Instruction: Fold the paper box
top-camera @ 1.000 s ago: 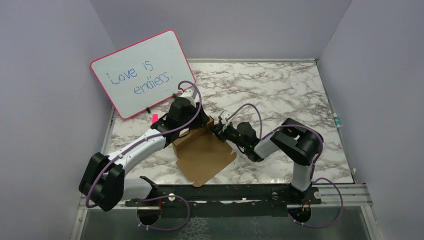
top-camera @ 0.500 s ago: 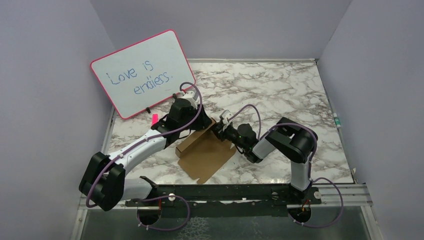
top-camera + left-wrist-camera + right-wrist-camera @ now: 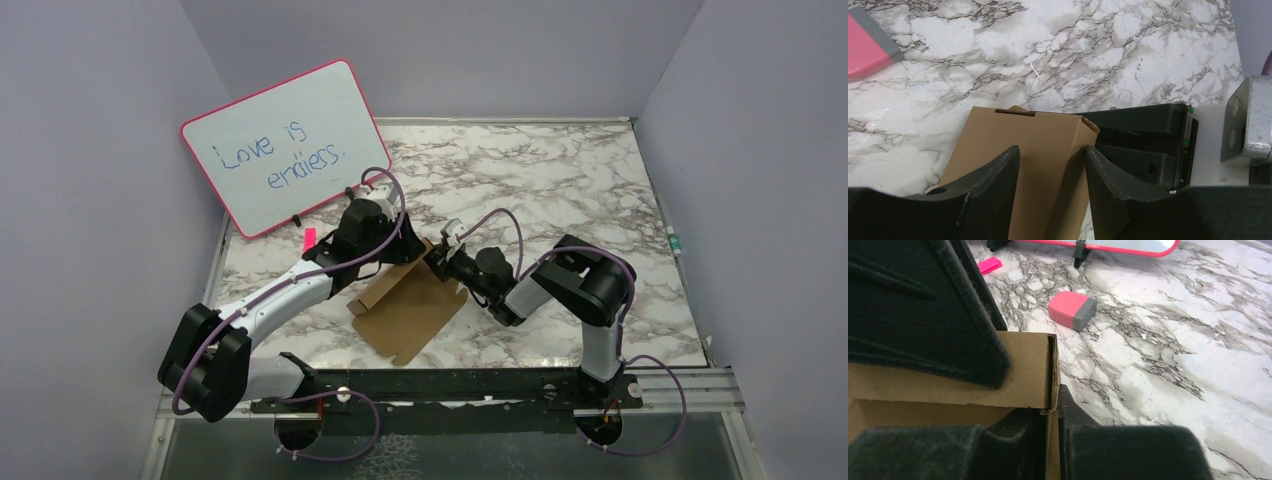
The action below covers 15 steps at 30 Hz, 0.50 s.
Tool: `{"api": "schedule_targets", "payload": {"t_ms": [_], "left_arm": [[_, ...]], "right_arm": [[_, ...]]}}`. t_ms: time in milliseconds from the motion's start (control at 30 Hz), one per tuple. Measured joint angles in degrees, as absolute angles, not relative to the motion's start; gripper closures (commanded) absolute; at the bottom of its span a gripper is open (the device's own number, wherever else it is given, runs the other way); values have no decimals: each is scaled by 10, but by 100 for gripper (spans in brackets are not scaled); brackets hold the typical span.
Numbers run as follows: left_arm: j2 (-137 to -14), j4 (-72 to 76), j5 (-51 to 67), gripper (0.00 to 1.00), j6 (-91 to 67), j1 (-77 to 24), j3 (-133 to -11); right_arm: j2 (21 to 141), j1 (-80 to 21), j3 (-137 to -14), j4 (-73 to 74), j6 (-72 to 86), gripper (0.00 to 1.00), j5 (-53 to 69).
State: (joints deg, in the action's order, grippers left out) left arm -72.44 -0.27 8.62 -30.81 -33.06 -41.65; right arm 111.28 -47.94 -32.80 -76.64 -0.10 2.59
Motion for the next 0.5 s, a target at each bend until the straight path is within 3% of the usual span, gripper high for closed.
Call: {"api": "schedule_targets", "payload": {"t_ms": [500], "left_arm": [[-743,1,147,36,-320,-292,-427]], "right_arm": [[1036,-479,-339,-610,15,92,4]]}}
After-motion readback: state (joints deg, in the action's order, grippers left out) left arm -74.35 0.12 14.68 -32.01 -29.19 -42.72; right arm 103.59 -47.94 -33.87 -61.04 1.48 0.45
